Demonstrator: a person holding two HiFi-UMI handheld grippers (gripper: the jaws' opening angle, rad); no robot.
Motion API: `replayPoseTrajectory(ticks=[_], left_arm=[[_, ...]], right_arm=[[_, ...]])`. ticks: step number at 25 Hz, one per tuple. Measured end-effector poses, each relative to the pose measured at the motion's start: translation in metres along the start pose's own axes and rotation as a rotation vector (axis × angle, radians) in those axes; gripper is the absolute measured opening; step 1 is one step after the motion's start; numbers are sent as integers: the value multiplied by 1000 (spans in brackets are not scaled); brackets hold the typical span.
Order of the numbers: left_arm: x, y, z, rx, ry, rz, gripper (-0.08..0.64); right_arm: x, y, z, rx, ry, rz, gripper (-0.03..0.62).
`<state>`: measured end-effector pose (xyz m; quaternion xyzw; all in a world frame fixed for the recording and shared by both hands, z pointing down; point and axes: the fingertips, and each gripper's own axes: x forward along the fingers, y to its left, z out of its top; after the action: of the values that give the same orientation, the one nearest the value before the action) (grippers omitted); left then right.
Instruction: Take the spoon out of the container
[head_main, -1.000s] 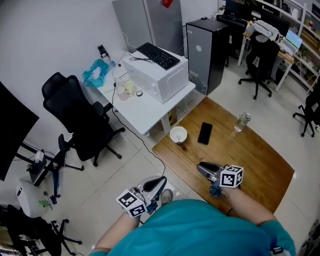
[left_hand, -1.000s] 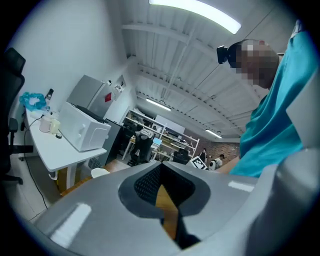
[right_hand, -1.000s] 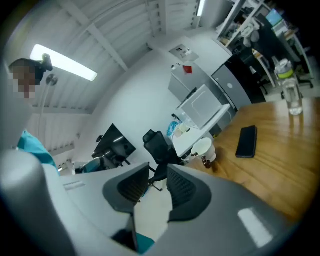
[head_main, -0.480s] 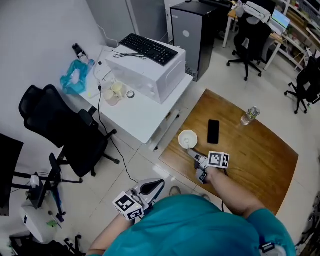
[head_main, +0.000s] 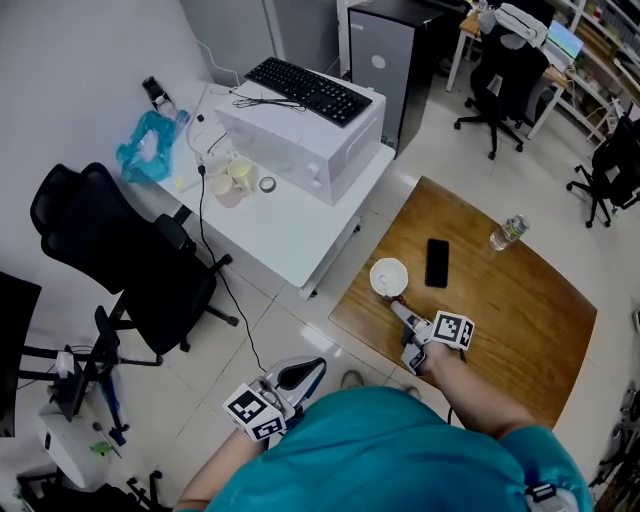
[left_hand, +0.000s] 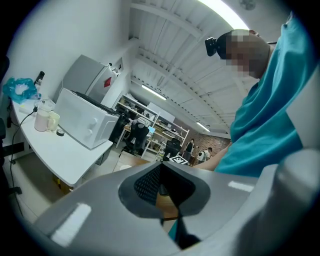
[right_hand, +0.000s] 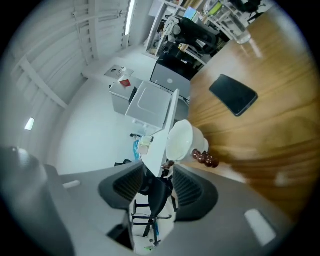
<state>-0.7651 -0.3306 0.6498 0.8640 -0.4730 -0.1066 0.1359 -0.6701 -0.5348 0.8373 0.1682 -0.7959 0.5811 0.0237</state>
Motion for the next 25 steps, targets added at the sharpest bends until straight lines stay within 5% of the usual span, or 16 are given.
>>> replayPoseTrajectory(ticks=[9,14,23,25], left_arm=[[-7,-2,-5,-11,23,2,0],[-11,-2,-10,-7,39,10,0],[-6,-7,-6,-18,13,4,0],[2,-10,-5,-19,5,-12,0]], right_arm=[[41,-24,0,67,-27,-45,235],[40,-39,4,134,-62,-47,108],[0,-4,-2,40,34,74,74],[-29,16,-8,100,54,44,72]])
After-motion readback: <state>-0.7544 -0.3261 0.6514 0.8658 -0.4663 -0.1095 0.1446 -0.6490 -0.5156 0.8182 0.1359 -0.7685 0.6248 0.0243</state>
